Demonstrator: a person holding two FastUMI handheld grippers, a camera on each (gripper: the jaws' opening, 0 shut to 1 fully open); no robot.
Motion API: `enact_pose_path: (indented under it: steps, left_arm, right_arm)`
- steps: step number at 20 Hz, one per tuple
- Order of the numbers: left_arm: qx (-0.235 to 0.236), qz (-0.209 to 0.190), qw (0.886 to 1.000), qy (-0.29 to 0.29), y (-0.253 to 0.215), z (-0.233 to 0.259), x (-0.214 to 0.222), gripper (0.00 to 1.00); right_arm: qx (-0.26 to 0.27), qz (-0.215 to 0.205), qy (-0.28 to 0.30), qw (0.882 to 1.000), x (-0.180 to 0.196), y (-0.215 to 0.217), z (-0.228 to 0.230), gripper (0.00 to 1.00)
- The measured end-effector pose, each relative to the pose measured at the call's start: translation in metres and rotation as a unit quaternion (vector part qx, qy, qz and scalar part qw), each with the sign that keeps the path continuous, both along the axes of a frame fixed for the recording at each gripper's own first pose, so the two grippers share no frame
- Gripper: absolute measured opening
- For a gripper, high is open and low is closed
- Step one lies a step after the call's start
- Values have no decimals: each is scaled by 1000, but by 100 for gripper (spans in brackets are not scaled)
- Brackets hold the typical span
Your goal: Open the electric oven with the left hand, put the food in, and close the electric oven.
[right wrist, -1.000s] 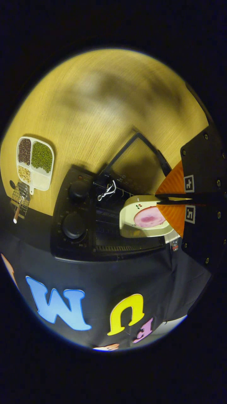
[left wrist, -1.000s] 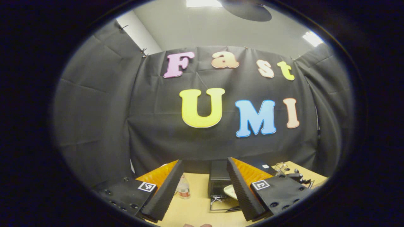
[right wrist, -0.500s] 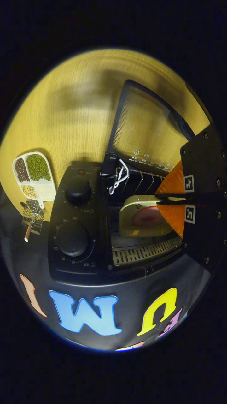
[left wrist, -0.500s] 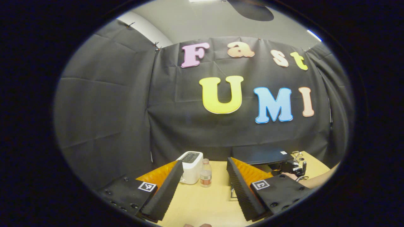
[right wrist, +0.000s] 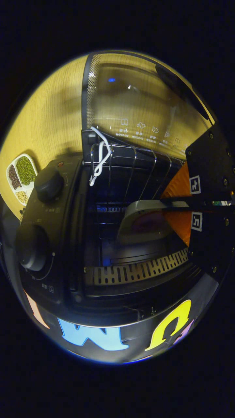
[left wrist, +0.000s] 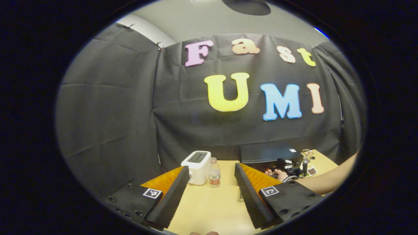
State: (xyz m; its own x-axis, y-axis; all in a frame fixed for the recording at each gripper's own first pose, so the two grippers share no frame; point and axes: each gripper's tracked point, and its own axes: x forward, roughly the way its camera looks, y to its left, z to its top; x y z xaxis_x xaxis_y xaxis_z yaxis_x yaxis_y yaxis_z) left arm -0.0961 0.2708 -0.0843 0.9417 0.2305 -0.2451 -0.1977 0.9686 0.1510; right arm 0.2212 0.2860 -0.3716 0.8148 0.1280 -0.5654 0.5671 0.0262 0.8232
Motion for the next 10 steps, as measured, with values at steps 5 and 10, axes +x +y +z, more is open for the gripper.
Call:
enact_pose_path:
  steps: [5,10]
  left_arm:
    - [-13,-22,1000,-9,-22,0,17,94]
    - [-28,-69,997,-21,-62,0,45,98]
  right_arm:
    - [-48,77,-16,996,-20,-1,20,21]
    - [-170,198,-33,965,-65,-21,46,27]
